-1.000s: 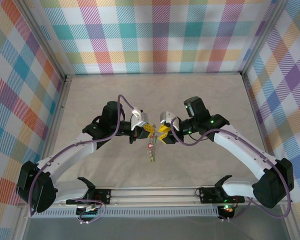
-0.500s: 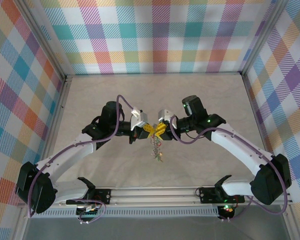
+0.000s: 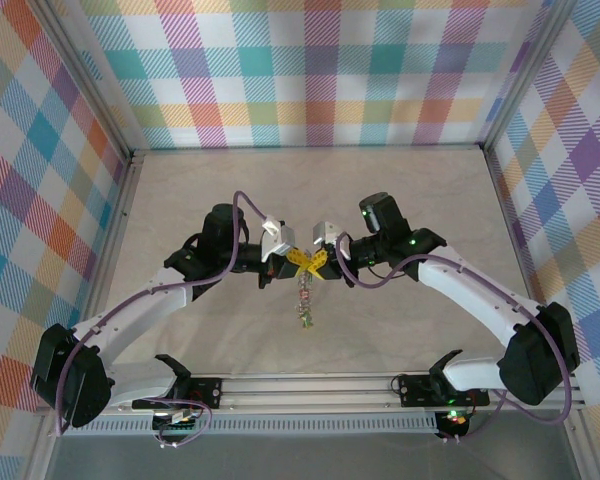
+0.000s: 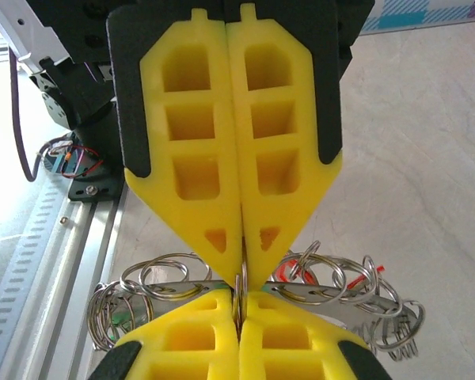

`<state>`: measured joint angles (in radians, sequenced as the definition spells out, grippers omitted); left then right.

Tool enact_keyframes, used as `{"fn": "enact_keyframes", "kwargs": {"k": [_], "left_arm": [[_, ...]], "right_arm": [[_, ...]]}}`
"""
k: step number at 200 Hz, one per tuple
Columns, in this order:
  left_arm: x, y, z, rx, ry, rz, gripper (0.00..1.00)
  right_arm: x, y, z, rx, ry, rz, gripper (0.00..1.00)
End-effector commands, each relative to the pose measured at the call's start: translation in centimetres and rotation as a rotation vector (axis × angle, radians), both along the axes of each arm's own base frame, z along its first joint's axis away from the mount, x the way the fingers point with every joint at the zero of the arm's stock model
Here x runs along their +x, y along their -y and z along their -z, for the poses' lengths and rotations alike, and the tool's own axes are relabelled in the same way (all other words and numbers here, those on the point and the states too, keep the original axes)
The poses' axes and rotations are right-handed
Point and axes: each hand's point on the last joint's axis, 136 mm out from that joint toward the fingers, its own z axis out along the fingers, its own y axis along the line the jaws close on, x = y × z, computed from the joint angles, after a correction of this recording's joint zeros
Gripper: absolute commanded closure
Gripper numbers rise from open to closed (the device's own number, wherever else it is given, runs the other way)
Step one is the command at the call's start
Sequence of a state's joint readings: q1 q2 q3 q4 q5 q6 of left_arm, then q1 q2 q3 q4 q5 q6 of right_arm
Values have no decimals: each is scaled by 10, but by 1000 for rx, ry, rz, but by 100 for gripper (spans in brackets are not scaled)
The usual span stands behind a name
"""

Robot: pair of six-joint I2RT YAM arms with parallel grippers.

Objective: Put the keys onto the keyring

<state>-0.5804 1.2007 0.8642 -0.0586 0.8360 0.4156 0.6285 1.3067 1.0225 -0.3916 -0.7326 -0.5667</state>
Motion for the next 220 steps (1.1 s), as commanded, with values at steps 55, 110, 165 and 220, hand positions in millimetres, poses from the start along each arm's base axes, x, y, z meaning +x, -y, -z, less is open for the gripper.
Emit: {"fn": "enact_keyframes", "kwargs": {"k": [55, 110, 165, 220], "left_arm": [[3, -20, 27, 238, 40, -55, 79], [6, -4, 9, 96, 51, -38, 72], [-8, 5, 13, 45, 37, 56, 71], [-17, 6, 19, 34, 26, 115, 75]], "right_arm": [[-2, 19, 13, -327, 117, -25, 100], [4, 15, 15, -397, 208, -46, 100], [3, 8, 8, -396, 203, -42, 100], [-2, 0, -2, -317, 174, -44, 100]]}}
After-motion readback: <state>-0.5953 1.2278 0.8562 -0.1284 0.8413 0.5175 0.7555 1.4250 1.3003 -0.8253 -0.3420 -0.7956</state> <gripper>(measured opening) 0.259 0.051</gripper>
